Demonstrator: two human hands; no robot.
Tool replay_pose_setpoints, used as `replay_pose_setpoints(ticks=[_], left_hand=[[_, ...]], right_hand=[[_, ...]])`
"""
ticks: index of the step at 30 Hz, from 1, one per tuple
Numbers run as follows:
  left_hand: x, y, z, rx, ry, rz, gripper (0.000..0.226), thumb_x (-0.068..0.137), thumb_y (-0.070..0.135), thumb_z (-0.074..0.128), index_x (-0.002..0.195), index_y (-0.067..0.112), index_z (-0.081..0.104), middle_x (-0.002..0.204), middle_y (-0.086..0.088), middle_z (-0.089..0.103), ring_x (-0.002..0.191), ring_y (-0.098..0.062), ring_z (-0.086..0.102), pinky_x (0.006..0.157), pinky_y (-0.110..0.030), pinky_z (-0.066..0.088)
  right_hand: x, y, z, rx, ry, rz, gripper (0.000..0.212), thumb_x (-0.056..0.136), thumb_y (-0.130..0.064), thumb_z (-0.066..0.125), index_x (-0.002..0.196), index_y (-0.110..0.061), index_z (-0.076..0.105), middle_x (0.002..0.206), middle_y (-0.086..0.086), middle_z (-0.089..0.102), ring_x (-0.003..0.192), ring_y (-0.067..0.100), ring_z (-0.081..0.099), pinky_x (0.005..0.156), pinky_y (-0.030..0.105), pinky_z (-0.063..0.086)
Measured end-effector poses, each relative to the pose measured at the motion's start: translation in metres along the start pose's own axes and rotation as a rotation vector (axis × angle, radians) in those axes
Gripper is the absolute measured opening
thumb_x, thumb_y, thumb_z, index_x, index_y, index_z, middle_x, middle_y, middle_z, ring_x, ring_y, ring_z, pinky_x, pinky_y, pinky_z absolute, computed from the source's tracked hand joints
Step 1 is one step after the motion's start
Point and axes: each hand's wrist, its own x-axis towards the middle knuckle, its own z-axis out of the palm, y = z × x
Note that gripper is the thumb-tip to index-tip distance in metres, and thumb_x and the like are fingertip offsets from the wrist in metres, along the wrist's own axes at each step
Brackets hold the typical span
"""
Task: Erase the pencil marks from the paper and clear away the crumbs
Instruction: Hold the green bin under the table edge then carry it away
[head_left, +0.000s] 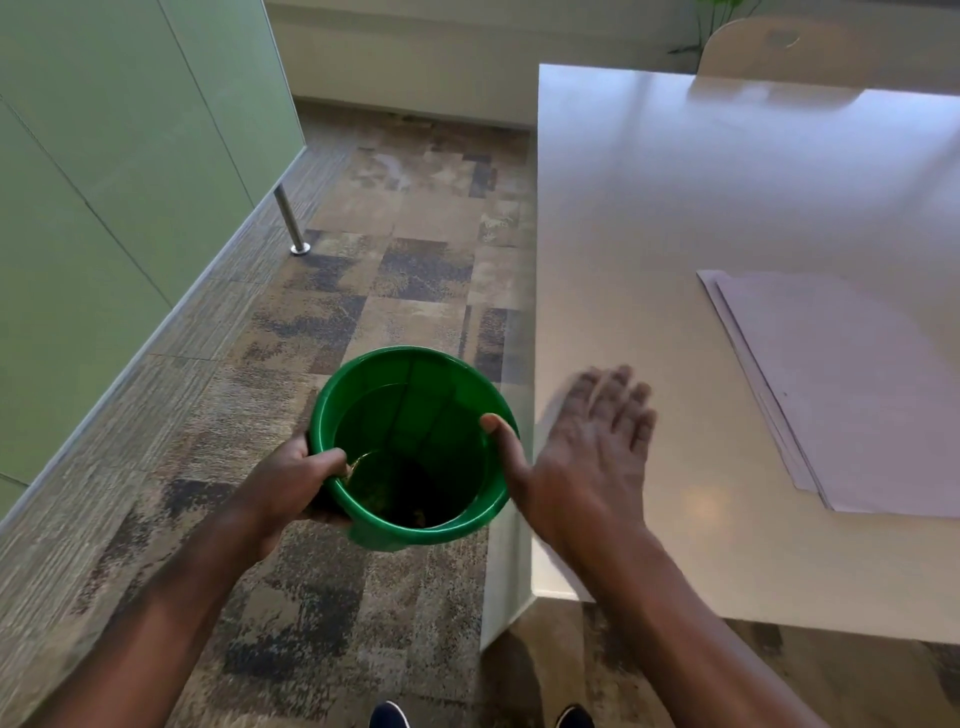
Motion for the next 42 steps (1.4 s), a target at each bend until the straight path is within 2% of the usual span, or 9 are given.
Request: replay_pose_setpoints(ticks=[3, 9, 12, 16, 23, 29, 35, 39, 42], left_hand=[[0.000, 0.001, -0.001, 0.002, -0.006, -0.002, 0.030, 0.098, 0.003, 0.056, 0.127, 0.010, 0.053, 0.107, -0.026, 0.065, 0.092, -0.043, 0.069, 0.079, -0.062, 0.062], [0.001, 0.000, -0.002, 0.003, -0.021, -0.001, 0.028, 0.100, 0.004, 0.053, 0.128, 0.008, 0.053, 0.107, -0.028, 0.068, 0.092, -0.044, 0.071, 0.072, -0.053, 0.063], [0.002, 0.001, -0.001, -0.009, -0.013, -0.014, 0.028, 0.099, 0.003, 0.055, 0.127, 0.009, 0.053, 0.105, -0.027, 0.067, 0.089, -0.042, 0.071, 0.078, -0.059, 0.062], [0.001, 0.000, -0.002, -0.006, -0.011, -0.023, 0.027, 0.098, 0.003, 0.057, 0.125, 0.007, 0.054, 0.103, -0.026, 0.068, 0.087, -0.041, 0.072, 0.078, -0.059, 0.063], [0.002, 0.002, -0.002, -0.004, -0.015, -0.011, 0.023, 0.100, 0.004, 0.055, 0.122, 0.010, 0.053, 0.106, -0.028, 0.068, 0.091, -0.045, 0.072, 0.080, -0.061, 0.062], [0.004, 0.001, -0.002, -0.012, -0.013, -0.012, 0.015, 0.099, 0.003, 0.055, 0.111, 0.013, 0.055, 0.104, -0.028, 0.066, 0.089, -0.044, 0.070, 0.081, -0.062, 0.061], [0.009, 0.000, -0.003, -0.013, -0.020, -0.002, 0.019, 0.100, 0.004, 0.054, 0.119, 0.008, 0.054, 0.107, -0.029, 0.067, 0.088, -0.043, 0.072, 0.069, -0.051, 0.064], [0.011, -0.002, -0.004, -0.036, -0.028, -0.007, 0.022, 0.098, 0.002, 0.056, 0.119, 0.009, 0.054, 0.107, -0.029, 0.065, 0.090, -0.045, 0.070, 0.079, -0.063, 0.061], [0.011, -0.005, -0.003, -0.061, -0.046, -0.015, 0.020, 0.098, 0.001, 0.055, 0.116, 0.011, 0.055, 0.105, -0.028, 0.064, 0.091, -0.045, 0.069, 0.083, -0.065, 0.060]], right_hand=[[0.002, -0.004, 0.010, -0.023, -0.062, 0.006, 0.116, 0.084, -0.087, 0.008, 0.152, 0.000, -0.026, 0.155, 0.030, -0.035, 0.145, 0.044, -0.034, 0.124, 0.056, -0.008], [-0.004, -0.043, 0.016, 0.157, -0.046, -0.438, 0.101, 0.094, -0.079, 0.023, 0.160, -0.012, -0.012, 0.166, 0.010, -0.022, 0.152, 0.023, -0.024, 0.127, 0.044, -0.006], [0.004, -0.014, 0.003, 0.106, 0.104, -0.239, 0.104, 0.091, -0.082, 0.018, 0.159, -0.011, -0.015, 0.164, 0.012, -0.023, 0.152, 0.028, -0.023, 0.127, 0.046, -0.006], [0.012, 0.016, 0.000, 0.010, 0.022, 0.079, 0.113, 0.087, -0.085, 0.010, 0.155, 0.001, -0.018, 0.160, 0.029, -0.026, 0.149, 0.041, -0.026, 0.125, 0.052, -0.007], [0.005, -0.036, 0.013, 0.147, -0.069, -0.459, 0.099, 0.094, -0.078, 0.027, 0.160, -0.015, -0.010, 0.166, 0.005, -0.020, 0.152, 0.019, -0.023, 0.127, 0.043, -0.005], [0.018, 0.002, 0.005, -0.009, 0.034, -0.059, 0.107, 0.090, -0.083, 0.012, 0.156, -0.004, -0.017, 0.163, 0.022, -0.025, 0.150, 0.035, -0.027, 0.126, 0.050, -0.005], [-0.006, -0.035, 0.020, 0.120, 0.018, -0.404, 0.099, 0.094, -0.078, 0.026, 0.160, -0.014, -0.012, 0.166, 0.008, -0.020, 0.152, 0.023, -0.025, 0.126, 0.044, -0.009], [0.000, -0.016, 0.012, -0.022, 0.083, -0.111, 0.105, 0.091, -0.080, 0.018, 0.155, -0.007, -0.022, 0.160, 0.020, -0.033, 0.147, 0.036, -0.033, 0.124, 0.051, -0.012], [-0.002, -0.017, 0.017, 0.001, -0.014, -0.179, 0.104, 0.092, -0.079, 0.021, 0.156, -0.008, -0.020, 0.161, 0.019, -0.031, 0.148, 0.034, -0.033, 0.126, 0.050, -0.008]])
